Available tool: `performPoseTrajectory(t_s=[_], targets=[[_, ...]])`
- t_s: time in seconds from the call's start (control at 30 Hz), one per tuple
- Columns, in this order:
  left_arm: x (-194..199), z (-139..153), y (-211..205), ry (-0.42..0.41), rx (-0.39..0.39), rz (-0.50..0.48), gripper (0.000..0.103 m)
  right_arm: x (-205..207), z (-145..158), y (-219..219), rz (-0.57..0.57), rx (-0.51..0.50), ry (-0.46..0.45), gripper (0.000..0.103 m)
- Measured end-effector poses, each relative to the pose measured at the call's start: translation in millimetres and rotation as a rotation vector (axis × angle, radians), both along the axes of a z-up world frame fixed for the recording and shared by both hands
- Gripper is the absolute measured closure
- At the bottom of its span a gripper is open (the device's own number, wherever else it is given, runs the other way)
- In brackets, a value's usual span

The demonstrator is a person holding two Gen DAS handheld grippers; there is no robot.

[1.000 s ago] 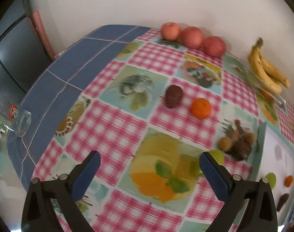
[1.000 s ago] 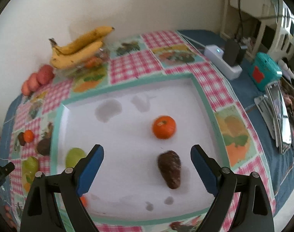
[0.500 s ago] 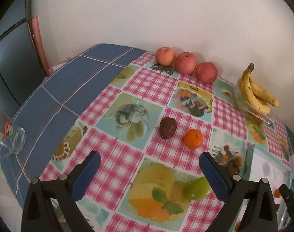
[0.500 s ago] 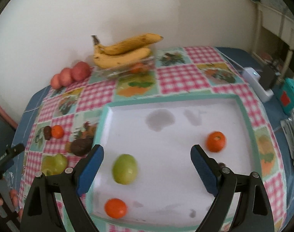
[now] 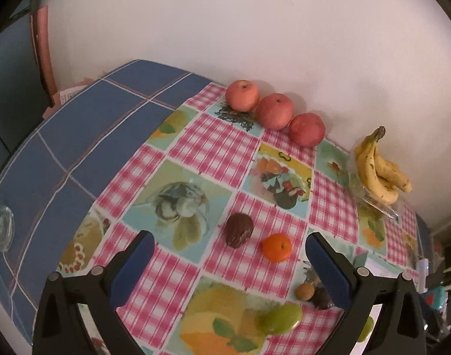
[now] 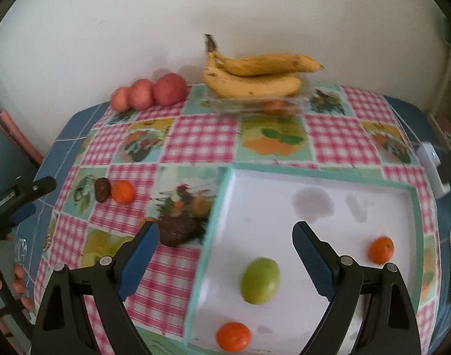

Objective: Organize fruits
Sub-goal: 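Move both tools back toward the remaining fruits on the tablecloth, then grasp a dark dried fruit with the left tool while the right tool grasps another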

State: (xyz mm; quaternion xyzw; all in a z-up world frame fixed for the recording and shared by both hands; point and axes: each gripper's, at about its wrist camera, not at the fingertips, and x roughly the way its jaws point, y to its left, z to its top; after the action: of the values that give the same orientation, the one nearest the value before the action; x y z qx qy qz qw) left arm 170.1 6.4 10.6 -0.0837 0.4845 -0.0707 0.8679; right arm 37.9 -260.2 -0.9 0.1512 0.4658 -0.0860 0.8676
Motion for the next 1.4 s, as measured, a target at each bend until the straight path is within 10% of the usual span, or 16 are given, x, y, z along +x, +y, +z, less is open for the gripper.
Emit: performPoseTrajectory(t_s=[0.5,0.8,1.23,1.4], targets=[[40,-35,-26,0.083,0.057,-0.058,0.005,53,7,32,0.134,-0.025,-0.003,0.015],[51,-80,-28,0.192,0.031,-0.057,0.023,74,-55,51,0.211,0.020,0.158,0.039],[54,-94,-30,0.232,-0.012,-0.067,0.065,79,-74,61,0.254,-0.031,0.216,0.043],[53,-91,-30,0.223,-0.028,-0.066,0.066,78,-74,61,0.257,-0.033,0.219,0.045]])
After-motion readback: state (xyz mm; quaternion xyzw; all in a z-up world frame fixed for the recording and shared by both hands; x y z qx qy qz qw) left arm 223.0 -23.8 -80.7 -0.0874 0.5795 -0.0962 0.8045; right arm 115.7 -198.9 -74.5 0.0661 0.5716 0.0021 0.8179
